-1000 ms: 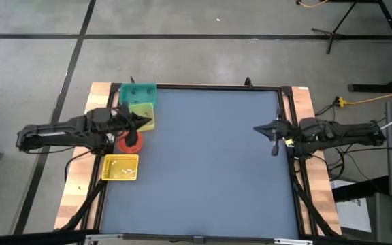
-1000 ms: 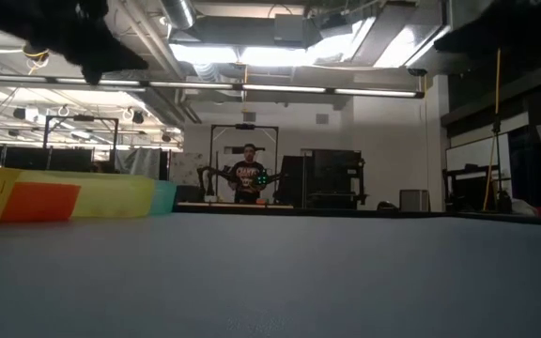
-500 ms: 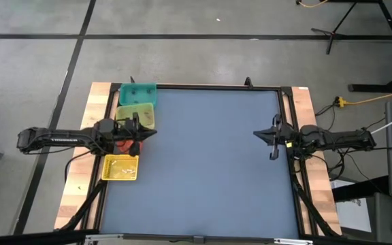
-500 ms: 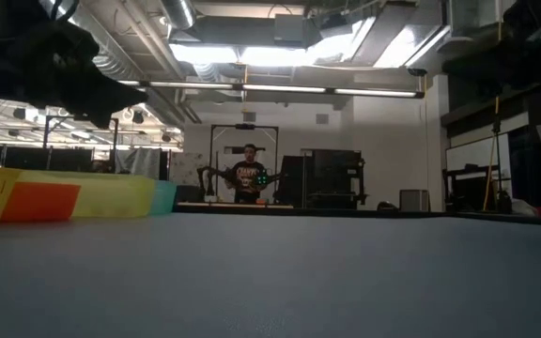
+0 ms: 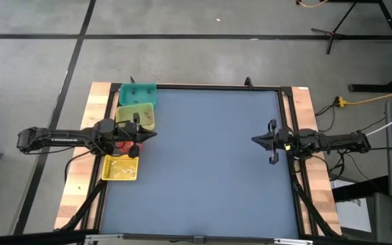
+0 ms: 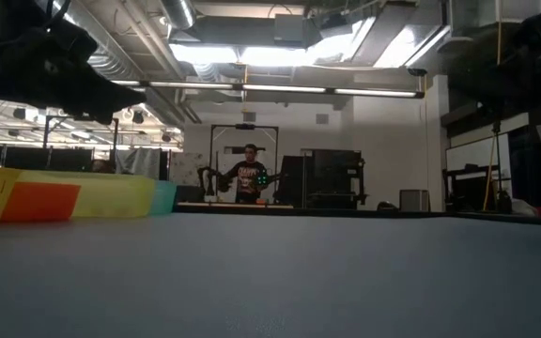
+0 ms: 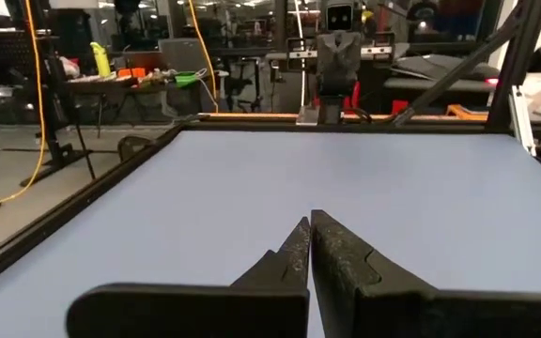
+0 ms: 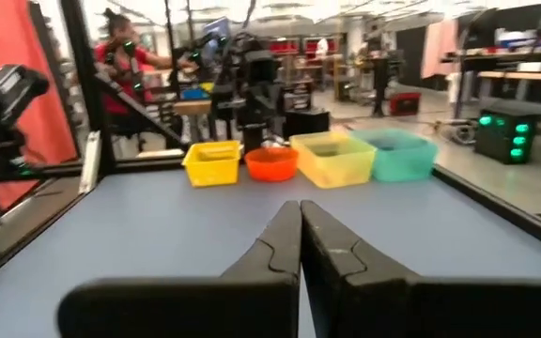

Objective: Sort Halloween decoration
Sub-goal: Return to Home Position

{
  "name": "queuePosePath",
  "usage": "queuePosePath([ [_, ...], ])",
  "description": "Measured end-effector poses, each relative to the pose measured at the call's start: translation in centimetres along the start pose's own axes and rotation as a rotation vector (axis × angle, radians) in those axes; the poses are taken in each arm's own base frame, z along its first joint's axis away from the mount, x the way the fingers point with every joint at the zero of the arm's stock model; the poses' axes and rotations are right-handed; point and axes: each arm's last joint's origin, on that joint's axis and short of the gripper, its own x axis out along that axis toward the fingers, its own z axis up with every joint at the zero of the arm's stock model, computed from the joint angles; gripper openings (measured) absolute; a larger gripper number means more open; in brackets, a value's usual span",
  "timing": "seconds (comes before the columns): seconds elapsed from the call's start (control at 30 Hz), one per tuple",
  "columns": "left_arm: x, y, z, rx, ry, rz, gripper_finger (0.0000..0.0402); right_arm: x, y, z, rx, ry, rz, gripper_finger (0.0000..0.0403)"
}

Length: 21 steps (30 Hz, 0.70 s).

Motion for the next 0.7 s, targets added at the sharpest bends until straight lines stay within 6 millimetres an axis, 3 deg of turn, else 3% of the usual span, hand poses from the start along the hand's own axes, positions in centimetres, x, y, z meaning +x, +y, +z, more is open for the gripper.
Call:
queuePosePath([
  [0.7,-0.1,0.0,-1.1,0.004,0.118,0.016,0.0000,0.0,0.0,-0.1,-0.036,0.010,0.016,0.0004],
])
